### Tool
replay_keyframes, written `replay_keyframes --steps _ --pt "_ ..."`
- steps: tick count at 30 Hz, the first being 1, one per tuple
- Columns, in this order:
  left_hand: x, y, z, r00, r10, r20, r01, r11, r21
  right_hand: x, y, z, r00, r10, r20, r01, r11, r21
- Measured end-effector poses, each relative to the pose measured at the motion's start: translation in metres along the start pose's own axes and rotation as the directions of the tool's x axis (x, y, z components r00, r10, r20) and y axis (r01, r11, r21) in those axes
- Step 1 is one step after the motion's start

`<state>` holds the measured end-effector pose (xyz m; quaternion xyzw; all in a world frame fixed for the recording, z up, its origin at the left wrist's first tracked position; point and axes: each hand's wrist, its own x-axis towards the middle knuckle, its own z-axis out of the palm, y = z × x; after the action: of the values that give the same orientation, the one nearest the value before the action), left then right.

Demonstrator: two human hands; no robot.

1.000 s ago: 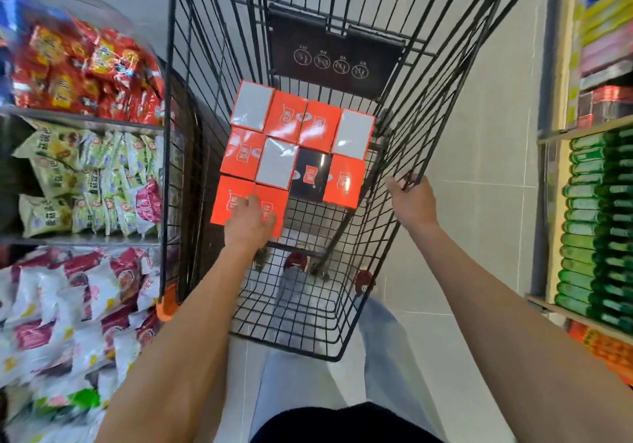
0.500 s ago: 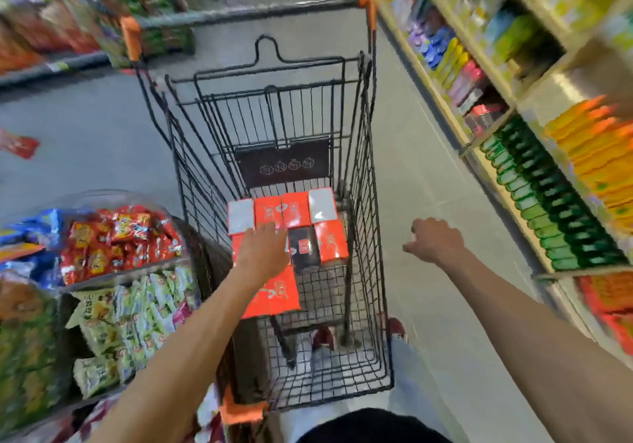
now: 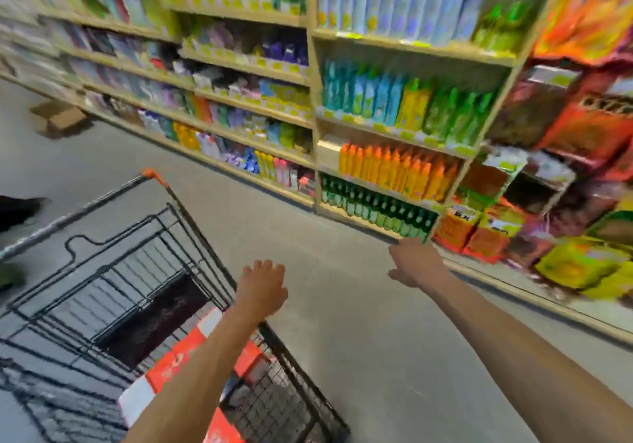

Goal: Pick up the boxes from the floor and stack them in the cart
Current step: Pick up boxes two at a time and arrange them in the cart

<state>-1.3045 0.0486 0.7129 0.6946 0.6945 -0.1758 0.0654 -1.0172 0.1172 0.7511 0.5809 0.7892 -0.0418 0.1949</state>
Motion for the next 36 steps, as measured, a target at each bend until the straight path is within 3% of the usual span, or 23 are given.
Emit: replay_keyframes --steps 6,13,17,22,26,32,36 --pt "0.020 0.153 -0.070 0.968 0.242 -0.073 -0.232 0.966 0.116 -0.099 0.153 0.038 0.962 0.272 -0.036 -0.268 0.960 0.079" --pt "0.001 0.379 -0.116 0.882 0.459 -0.104 -0.434 0.879 0.199 -0.237 0.321 0.119 0.850 0.521 0.070 -0.525 0.832 0.179" --pt "-0.023 0.508 -0.128 0.799 0.593 -0.101 -0.573 0.801 0.171 -0.326 0.399 0.159 0.771 0.616 0.160 -0.636 0.738 0.226" --pt "-0.067 0.654 -0.147 0.608 0.781 -0.141 -0.741 0.623 0.252 -0.444 0.466 0.199 0.630 0.742 0.228 -0.771 0.563 0.299" --pt "-0.107 0.758 -0.154 0.425 0.898 -0.113 -0.841 0.438 0.318 -0.528 0.492 0.236 0.471 0.836 0.282 -0.871 0.391 0.297" --pt "-0.174 0.900 -0.142 0.181 0.984 0.000 -0.897 0.165 0.411 -0.636 0.506 0.301 0.247 0.866 0.434 -0.949 0.126 0.290" --pt "-0.222 0.982 -0.130 0.069 0.995 0.073 -0.904 0.032 0.426 -0.695 0.526 0.333 0.141 0.839 0.526 -0.966 0.000 0.259"
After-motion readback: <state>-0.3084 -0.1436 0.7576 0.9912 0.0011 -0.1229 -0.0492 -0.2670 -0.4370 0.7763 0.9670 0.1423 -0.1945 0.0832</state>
